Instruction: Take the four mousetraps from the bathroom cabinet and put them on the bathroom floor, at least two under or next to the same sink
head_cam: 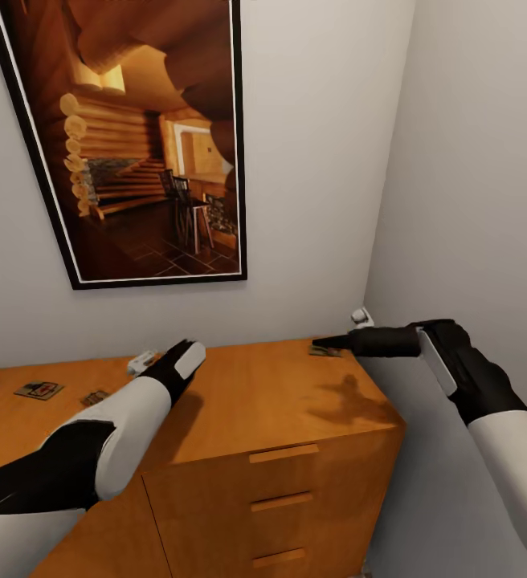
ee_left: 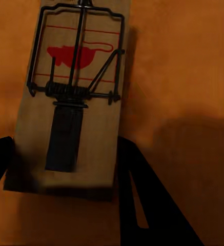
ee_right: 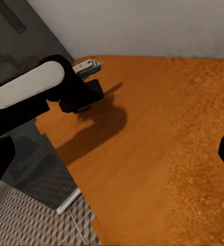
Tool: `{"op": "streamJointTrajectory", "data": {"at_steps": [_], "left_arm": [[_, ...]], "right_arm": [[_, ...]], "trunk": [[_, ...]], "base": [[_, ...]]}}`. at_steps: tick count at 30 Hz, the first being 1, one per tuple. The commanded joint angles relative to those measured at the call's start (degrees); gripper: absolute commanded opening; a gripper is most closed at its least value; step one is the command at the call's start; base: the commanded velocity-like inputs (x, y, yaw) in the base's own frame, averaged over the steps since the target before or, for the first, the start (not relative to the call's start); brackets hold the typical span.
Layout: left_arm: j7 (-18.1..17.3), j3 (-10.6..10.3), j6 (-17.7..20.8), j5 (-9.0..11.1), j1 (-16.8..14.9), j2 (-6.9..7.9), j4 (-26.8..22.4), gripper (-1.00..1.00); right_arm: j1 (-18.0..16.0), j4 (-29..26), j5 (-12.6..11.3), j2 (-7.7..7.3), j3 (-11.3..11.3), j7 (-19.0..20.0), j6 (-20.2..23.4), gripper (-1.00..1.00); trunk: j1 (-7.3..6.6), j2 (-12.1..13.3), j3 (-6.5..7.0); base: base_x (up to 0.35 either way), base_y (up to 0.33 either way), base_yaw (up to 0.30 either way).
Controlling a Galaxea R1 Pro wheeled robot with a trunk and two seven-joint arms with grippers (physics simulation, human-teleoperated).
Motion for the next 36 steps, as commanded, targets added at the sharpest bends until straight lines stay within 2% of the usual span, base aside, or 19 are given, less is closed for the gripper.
{"op": "streamJointTrajectory", "data": {"at_steps": [1, 5, 8, 11, 14, 16, 18, 21, 23, 28, 30, 31, 33, 34, 36], "left_arm": [[2.28, 14.88, 3.68, 0.00, 0.00, -0.24, -2.28, -1.00], [4.08, 14.90, 7.74, 0.14, 0.00, -0.49, -6.73, -1.00], [4.29, 14.84, 8.67, 0.20, 0.00, -0.54, -7.47, -1.00], [4.35, 14.84, 12.43, 0.28, 0.00, -0.63, -9.36, -1.00], [4.36, 14.89, 16.15, 0.42, 0.00, -0.74, -13.57, -1.00], [4.43, 14.86, 19.21, 0.55, 0.00, -0.99, -18.69, -1.00], [4.44, 14.73, 21.47, 0.70, 0.00, -1.11, -21.52, -1.00], [4.45, 14.12, 25.32, 0.93, 0.00, -1.21, -25.98, -1.00], [4.45, 13.05, 27.88, 2.01, -0.24, -1.29, -29.79, -1.00], [4.46, 10.06, 29.29, 6.90, -1.43, -1.31, -32.27, -1.00], [4.46, 7.60, 29.47, 10.60, -2.23, -1.27, -33.44, -1.00], [4.46, 6.89, 29.49, 11.77, -2.36, -1.27, -33.86, -1.00], [4.46, 3.77, 29.56, 17.58, -2.68, -1.23, -36.03, -1.00], [4.46, 2.97, 29.59, 19.35, -2.72, -1.21, -36.69, -1.00], [4.46, -0.43, 29.97, 27.88, -2.87, -1.14, -39.82, -1.00]], "right_arm": [[0.02, -0.56, -0.18, -0.16, 0.15, -0.95, 0.31, 1.00], [0.08, -0.66, -0.25, -0.22, 0.13, -0.99, 0.29, 1.00], [0.09, -0.60, -0.21, -0.25, 0.09, -1.16, 0.12, 1.00], [0.05, -0.54, -0.20, -0.40, 0.00, -1.34, -0.03, 1.00], [0.04, -0.63, -0.18, -0.84, -0.03, -1.56, -0.10, 1.00], [0.04, -0.66, -0.17, -1.14, -0.04, -2.08, -0.17, 1.00], [0.07, -0.67, -0.17, -1.17, -0.04, -2.44, -0.18, 1.00], [0.08, -0.66, -0.17, -1.10, 0.01, -3.10, -0.21, 1.00], [0.09, -0.61, -0.17, -1.02, 0.08, -3.82, -0.26, 1.00], [0.09, -0.44, -0.17, -0.91, 0.12, -4.51, -0.28, 1.00], [0.09, -0.34, -0.22, -0.86, 0.17, -4.63, -0.29, 1.00], [0.09, -0.30, -0.23, -0.84, 0.18, -4.66, -0.29, 1.00], [0.09, -0.17, -0.25, -0.79, 0.20, -4.88, -0.41, 1.00], [0.09, -0.13, -0.25, -0.79, 0.21, -4.99, -0.44, 1.00], [0.09, -0.04, -0.26, -0.85, 0.21, -5.88, -0.51, 1.00]], "trunk": [[0.01, -0.02, -0.09], [0.01, -0.02, -0.09], [0.01, -0.02, -0.09], [0.01, -0.02, -0.09], [0.01, -0.02, -0.09], [0.01, -0.02, -0.09], [0.01, -0.02, -0.09], [0.01, -0.02, -0.09], [0.01, -0.02, -0.09], [0.01, -0.02, -0.09], [0.01, -0.02, -0.09], [0.01, -0.02, -0.09], [0.01, -0.02, -0.09], [0.01, -0.02, -0.09], [0.01, -0.02, -0.09]], "base": [[0.000, 0.000, 0.000], [0.000, 0.000, 0.000], [0.000, 0.000, 0.000], [0.000, 0.000, 0.000], [0.000, 0.000, 0.000], [0.000, 0.000, 0.000], [0.000, 0.000, 0.000], [0.000, 0.000, 0.000], [0.000, 0.000, 0.000], [0.000, 0.000, 0.000], [0.000, 0.000, 0.000], [0.000, 0.000, 0.000], [0.000, 0.000, 0.000], [0.000, 0.000, 0.000], [0.000, 0.000, 0.000]]}}
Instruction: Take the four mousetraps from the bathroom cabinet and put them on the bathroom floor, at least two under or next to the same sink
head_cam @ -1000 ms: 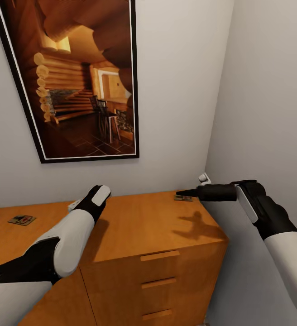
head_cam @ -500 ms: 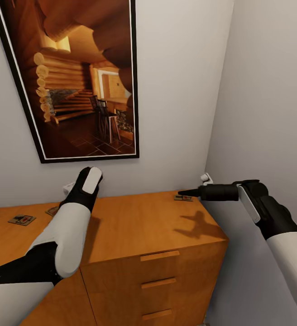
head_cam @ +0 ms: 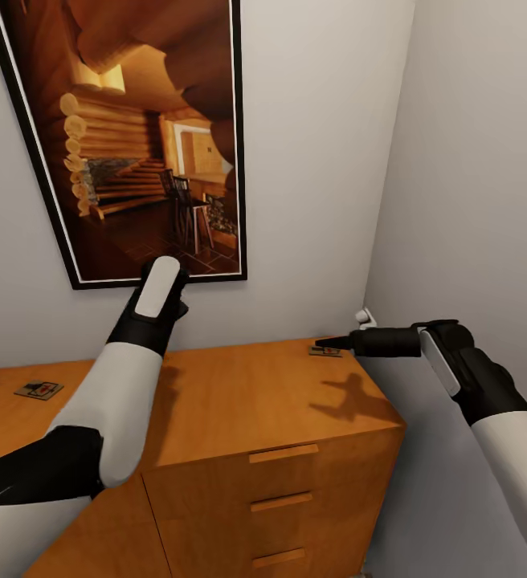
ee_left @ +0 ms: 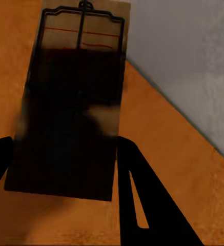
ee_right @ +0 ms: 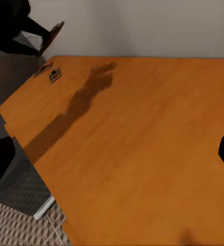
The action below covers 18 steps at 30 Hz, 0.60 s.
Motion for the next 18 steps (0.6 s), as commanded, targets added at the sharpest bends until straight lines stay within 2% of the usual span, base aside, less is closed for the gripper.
{"op": "streamJointTrajectory", "data": {"at_steps": [1, 2, 3, 4, 5, 7, 8, 10, 11, 14, 15, 18], "left_arm": [[0.39, -0.87, 1.07, 2.80, -0.12, -0.01, -1.04, -1.00], [0.39, -2.82, 1.53, 7.93, -0.26, 0.03, -3.14, -1.00], [0.39, -3.85, 1.72, 10.59, -0.30, 0.07, -4.28, -1.00], [0.39, -5.96, 2.00, 16.01, -0.34, 0.20, -6.77, -1.00], [0.39, -7.04, 2.10, 18.66, -0.36, 0.26, -8.09, -1.00], [0.39, -11.21, 2.31, 28.22, -0.46, 0.45, -13.66, -1.00], [0.37, -12.13, 2.33, 30.26, -0.56, 0.48, -15.10, -1.00], [0.33, -14.75, 2.25, 36.98, -1.37, 0.54, -20.70, -1.00], [0.32, -15.14, 2.21, 38.34, -1.58, 0.55, -21.93, -1.00], [0.24, -16.34, 1.95, 45.06, -2.30, 0.56, -27.06, -1.00], [0.22, -16.43, 1.92, 46.15, -2.35, 0.55, -27.60, -1.00], [0.05, -16.75, 1.72, 53.17, -2.48, 0.53, -29.72, -1.00]], "right_arm": [[-0.06, 0.01, -0.18, -0.09, 0.11, -0.36, 0.23, 1.00], [-0.06, 0.01, -0.15, -0.19, 0.10, -1.27, 0.22, 1.00], [-0.06, 0.00, -0.12, -0.25, 0.08, -1.85, 0.22, 1.00], [-0.06, -0.04, 0.09, -0.40, 0.05, -3.23, 0.21, 1.00], [-0.06, -0.06, 0.28, -0.54, 0.03, -4.06, 0.21, 1.00], [-0.06, -0.14, 1.53, -1.42, -0.02, -8.06, 0.20, 1.00], [-0.06, -0.17, 1.86, -1.64, -0.03, -9.13, 0.20, 1.00], [-0.06, -0.27, 2.77, -2.23, -0.05, -12.85, 0.20, 1.00], [-0.06, -0.31, 2.92, -2.36, -0.05, -13.51, 0.20, 1.00], [-0.06, -0.69, 3.33, -3.95, 0.19, -15.37, 0.26, 1.00], [-0.06, -0.75, 3.35, -4.31, 0.24, -15.49, 0.27, 1.00], [0.23, -0.93, 3.41, -5.61, 1.51, -15.81, 0.33, 1.00]], "trunk": [[0.00, -0.03, -0.07], [0.00, -0.03, -0.07], [0.00, -0.03, -0.07], [0.00, -0.03, -0.07], [0.00, -0.03, -0.07], [0.00, -0.03, -0.07], [0.00, -0.03, -0.07], [0.00, -0.03, -0.07], [0.00, -0.03, -0.07], [0.00, -0.03, -0.07], [0.00, -0.03, -0.07], [0.00, -0.03, -0.07]], "base": [[0.000, 0.000, 0.000], [0.000, 0.000, 0.000], [0.000, 0.000, 0.000], [0.000, 0.000, 0.000], [0.000, 0.000, 0.000], [0.000, 0.000, 0.000], [0.000, 0.000, 0.000], [0.000, 0.000, 0.000], [0.000, 0.000, 0.000], [0.000, 0.000, 0.000], [0.000, 0.000, 0.000], [0.000, 0.000, 0.000]]}}
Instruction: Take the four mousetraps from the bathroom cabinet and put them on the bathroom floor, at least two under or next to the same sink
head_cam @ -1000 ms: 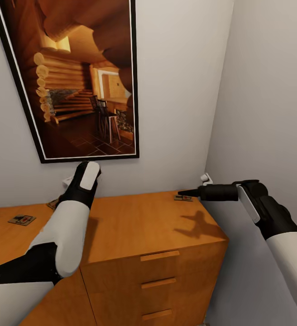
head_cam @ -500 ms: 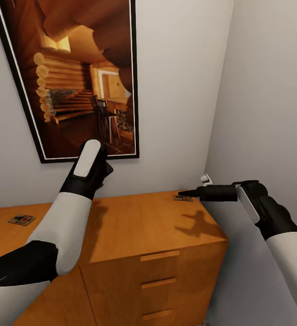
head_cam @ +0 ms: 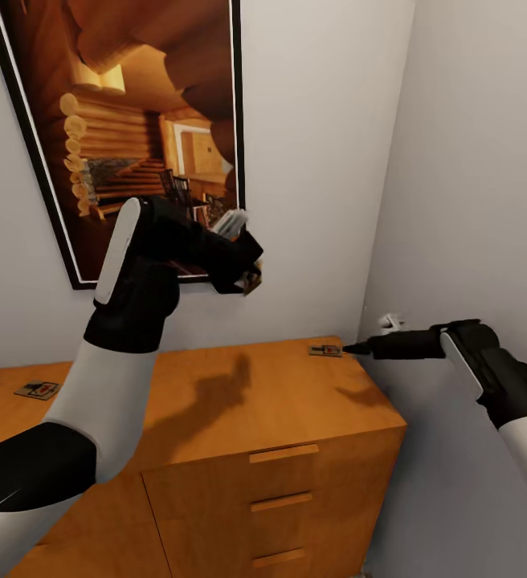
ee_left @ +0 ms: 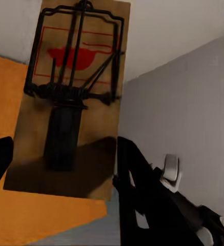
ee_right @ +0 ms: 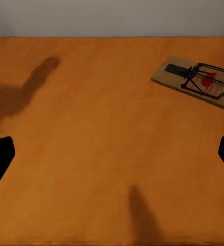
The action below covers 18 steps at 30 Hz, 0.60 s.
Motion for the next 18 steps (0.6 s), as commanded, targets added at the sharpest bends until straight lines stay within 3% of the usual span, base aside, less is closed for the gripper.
{"op": "streamJointTrajectory", "data": {"at_steps": [1, 3, 5, 9, 15, 18], "left_arm": [[0.39, 0.01, 0.82, 1.44, -0.07, -0.01, -0.21, -1.00], [0.19, -0.04, 0.75, 4.42, -0.09, 0.02, -0.57, -1.00], [-0.14, -0.07, 0.71, 6.93, -0.10, -0.01, -0.79, -1.00], [-2.44, -0.07, 0.72, 8.79, -0.11, -0.04, -0.94, -1.00], [-11.95, -0.34, 0.99, 12.66, -0.11, -0.05, -1.33, -1.00], [-16.95, -1.97, 1.23, 14.05, -0.11, 0.01, -1.36, -1.00]], "right_arm": [[0.08, -0.04, -0.07, -0.16, 0.63, 0.02, 0.24, 1.00], [0.39, -0.06, 0.15, -0.36, 2.78, -0.11, 0.30, 1.00], [0.58, -0.10, 1.40, -0.47, 6.52, -0.20, 0.34, 1.00], [0.68, -0.44, 4.49, -0.45, 11.09, -0.25, 0.36, 1.00], [0.71, -1.08, 6.30, -0.48, 12.81, -0.19, 0.36, 1.00], [0.72, -3.53, 6.49, -0.50, 12.97, -0.24, 0.57, 1.00]], "trunk": [[0.00, -0.04, -0.07], [0.00, -0.04, -0.07], [0.00, -0.04, -0.07], [0.00, -0.04, -0.07], [0.00, -0.04, -0.07], [0.00, -0.04, -0.07]], "base": [[0.000, 0.000, 0.000], [0.000, 0.000, 0.000], [0.000, 0.000, 0.000], [0.000, 0.000, 0.000], [0.000, 0.000, 0.000], [0.000, 0.000, 0.000]]}}
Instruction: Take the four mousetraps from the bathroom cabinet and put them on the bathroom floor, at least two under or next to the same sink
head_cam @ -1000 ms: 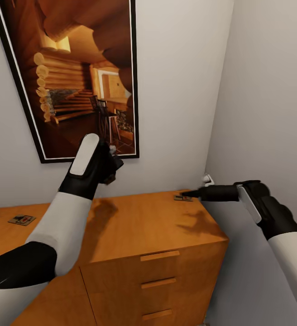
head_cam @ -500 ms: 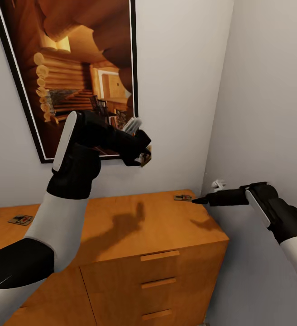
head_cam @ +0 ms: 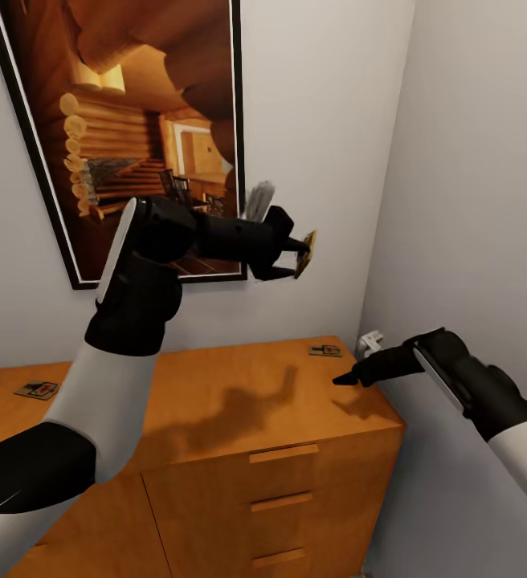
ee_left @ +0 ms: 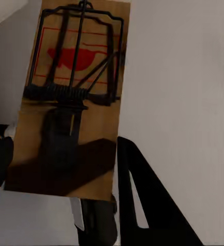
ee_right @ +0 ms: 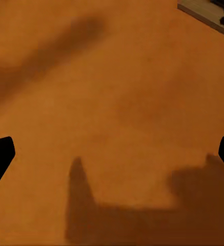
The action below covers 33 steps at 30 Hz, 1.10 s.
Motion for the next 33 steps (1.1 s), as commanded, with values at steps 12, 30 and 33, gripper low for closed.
{"op": "streamJointTrajectory", "data": {"at_steps": [12, 30, 33], "left_arm": [[-20.16, -4.65, 1.42, 0.82, -0.06, 0.02, -0.08, -1.00], [-21.94, -8.66, 1.50, 0.74, -0.06, 0.00, -0.71, -1.00], [-21.90, -8.70, 1.52, 0.74, -0.06, 0.03, -0.71, -1.00]], "right_arm": [[-0.07, -9.40, 1.83, 0.17, 0.31, 0.36, 2.68, 1.00], [0.00, -9.54, 1.55, 4.41, 1.17, 13.89, 2.96, 1.00], [0.02, -9.47, 1.55, 4.43, 1.18, 13.90, 2.93, 1.00]], "trunk": [[0.00, -0.04, -0.07], [0.00, -0.04, -0.07], [0.00, -0.04, -0.07]], "base": [[0.000, 0.000, 0.000], [0.005, 0.104, 0.000], [0.001, 0.274, 0.000]]}}
